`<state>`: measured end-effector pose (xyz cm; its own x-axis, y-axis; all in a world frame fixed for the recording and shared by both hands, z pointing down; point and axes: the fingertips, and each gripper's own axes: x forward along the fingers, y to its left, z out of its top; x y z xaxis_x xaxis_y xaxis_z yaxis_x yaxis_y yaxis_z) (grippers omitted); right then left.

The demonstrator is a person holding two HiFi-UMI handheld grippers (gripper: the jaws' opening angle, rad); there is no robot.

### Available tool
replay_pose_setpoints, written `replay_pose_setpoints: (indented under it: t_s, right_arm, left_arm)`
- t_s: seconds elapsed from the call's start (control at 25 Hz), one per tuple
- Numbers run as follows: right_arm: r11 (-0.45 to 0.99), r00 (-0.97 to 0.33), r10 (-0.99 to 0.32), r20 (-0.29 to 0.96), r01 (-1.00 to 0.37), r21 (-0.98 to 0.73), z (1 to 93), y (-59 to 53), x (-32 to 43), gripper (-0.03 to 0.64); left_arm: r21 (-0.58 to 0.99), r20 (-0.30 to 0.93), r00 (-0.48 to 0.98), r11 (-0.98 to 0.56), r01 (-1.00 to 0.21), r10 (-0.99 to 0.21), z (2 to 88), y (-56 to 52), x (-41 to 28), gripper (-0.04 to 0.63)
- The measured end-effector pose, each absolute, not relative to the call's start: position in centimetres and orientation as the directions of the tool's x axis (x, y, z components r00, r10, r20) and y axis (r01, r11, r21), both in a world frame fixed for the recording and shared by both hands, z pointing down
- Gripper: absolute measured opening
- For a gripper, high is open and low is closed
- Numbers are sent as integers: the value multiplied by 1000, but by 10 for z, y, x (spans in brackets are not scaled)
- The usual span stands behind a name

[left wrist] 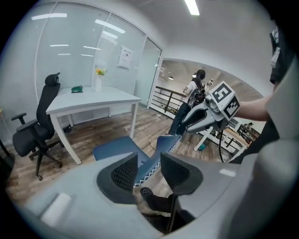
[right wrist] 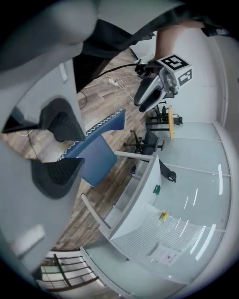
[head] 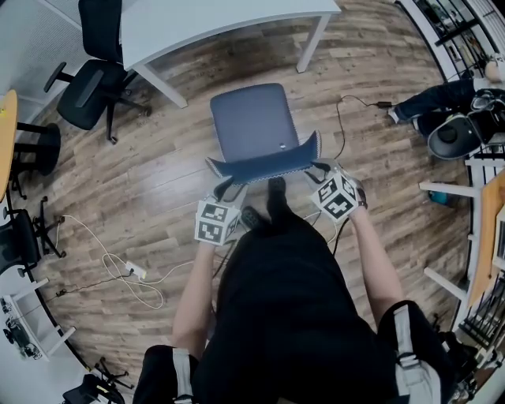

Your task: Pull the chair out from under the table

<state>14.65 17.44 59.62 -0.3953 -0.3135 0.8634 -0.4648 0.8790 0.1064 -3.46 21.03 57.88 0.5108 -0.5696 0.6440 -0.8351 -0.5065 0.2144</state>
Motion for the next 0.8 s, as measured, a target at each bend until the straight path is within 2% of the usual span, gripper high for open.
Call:
replay_pose_setpoints:
  t_s: [0.32,0.8]
  right_arm:
    - [773,-579,-482,658,-634,8,501,138,112,98]
    - [738,-706,-596,382,-669,-85,384,126,73,67]
  left_arm:
    - [189,478,480,-448,-874,-736,494,177,-63,124]
    - [140,282,446,-423,-895,-849,395,174,-83,81]
